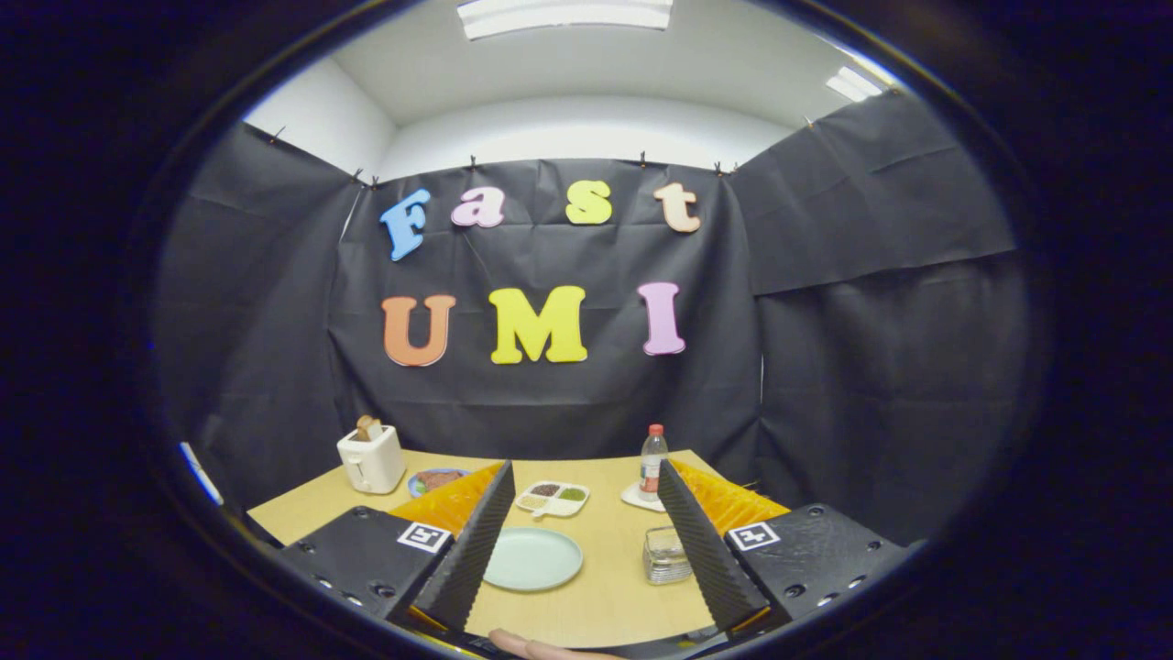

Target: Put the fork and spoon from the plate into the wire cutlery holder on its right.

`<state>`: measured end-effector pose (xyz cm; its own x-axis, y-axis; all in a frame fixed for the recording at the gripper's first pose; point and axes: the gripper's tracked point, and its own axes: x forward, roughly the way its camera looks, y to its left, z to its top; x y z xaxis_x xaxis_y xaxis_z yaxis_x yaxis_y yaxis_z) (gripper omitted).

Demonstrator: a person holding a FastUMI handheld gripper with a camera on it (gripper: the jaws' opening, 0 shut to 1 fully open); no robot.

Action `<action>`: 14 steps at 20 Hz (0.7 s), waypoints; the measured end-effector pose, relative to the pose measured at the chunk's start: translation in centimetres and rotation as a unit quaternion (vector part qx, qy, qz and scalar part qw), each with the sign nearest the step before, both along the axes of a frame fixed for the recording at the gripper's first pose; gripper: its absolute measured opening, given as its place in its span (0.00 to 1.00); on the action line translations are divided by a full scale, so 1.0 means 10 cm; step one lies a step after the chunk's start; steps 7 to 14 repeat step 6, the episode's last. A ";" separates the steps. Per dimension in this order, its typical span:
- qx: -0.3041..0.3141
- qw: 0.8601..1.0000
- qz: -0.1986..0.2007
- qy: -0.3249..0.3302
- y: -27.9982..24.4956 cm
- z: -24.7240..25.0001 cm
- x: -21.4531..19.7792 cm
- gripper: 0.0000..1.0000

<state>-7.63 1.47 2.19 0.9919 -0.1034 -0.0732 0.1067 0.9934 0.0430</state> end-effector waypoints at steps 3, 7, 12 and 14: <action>-0.014 1.000 -0.005 -0.010 0.03 0.01 -0.02 0.94; -0.027 0.999 -0.010 -0.021 0.07 0.04 -0.02 0.94; -0.027 0.999 -0.010 -0.021 0.07 0.04 -0.02 0.94; -0.027 0.999 -0.010 -0.021 0.07 0.04 -0.02 0.94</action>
